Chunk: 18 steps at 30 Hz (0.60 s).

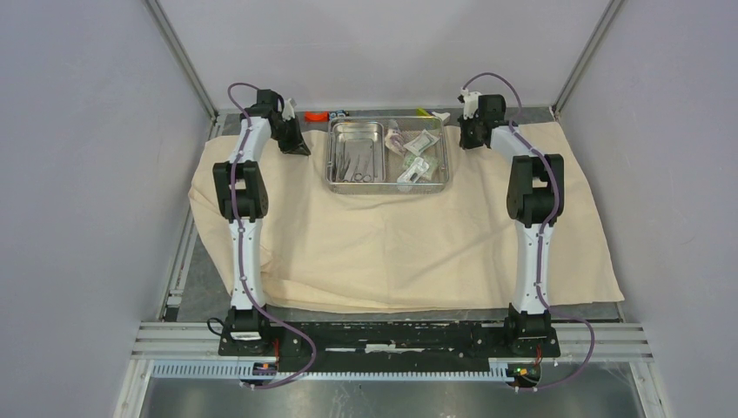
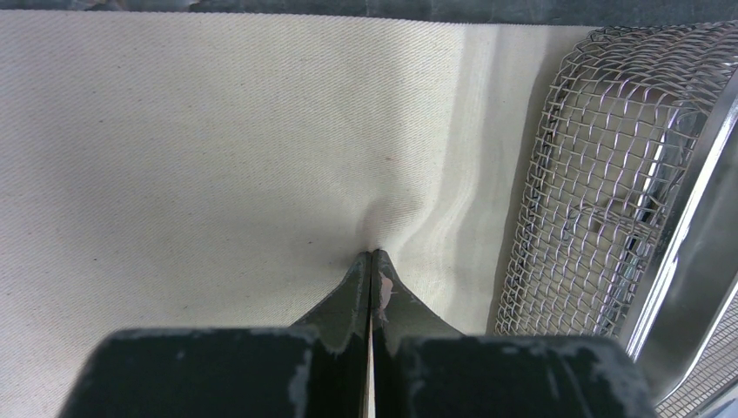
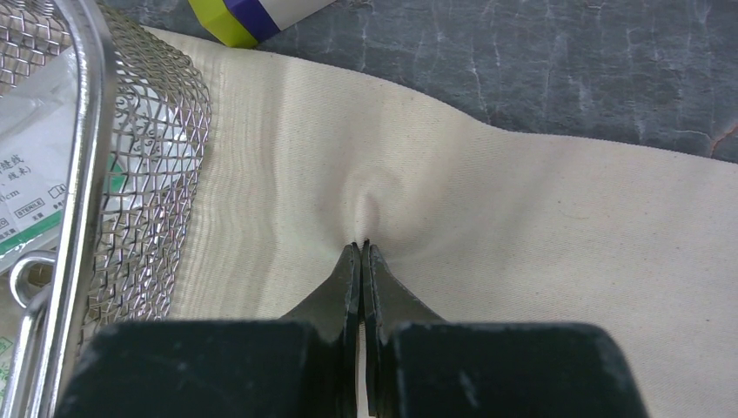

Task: Open and lay out the surgical kit
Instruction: Smooth out the surgical kit at the center of the board.

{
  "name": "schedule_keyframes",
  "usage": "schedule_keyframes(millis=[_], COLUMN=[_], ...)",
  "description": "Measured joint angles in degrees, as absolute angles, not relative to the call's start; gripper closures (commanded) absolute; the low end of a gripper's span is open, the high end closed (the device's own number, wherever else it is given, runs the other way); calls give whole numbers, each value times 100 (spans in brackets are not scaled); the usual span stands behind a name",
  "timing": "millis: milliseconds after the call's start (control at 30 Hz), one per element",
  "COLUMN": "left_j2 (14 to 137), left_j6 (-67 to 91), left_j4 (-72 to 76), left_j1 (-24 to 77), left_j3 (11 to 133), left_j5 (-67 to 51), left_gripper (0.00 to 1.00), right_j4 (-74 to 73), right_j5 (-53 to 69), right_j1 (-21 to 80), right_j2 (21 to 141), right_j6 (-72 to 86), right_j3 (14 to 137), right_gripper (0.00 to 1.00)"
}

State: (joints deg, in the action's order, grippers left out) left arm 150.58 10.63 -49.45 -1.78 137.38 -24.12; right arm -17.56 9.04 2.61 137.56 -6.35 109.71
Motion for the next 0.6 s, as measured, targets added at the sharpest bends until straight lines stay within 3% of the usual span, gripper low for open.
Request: schedule_keyframes(millis=[600], left_j2=[15067], left_j6=[1048], left_j4=[-4893], left_j1=[-213], left_j3=[13885], left_j5=[-1984], left_gripper=[98], right_j4=[-1251], right_j5=[1155], right_j1=[165], right_j2=[13592], right_j6=[-631], right_j3=[10508], right_gripper=[97])
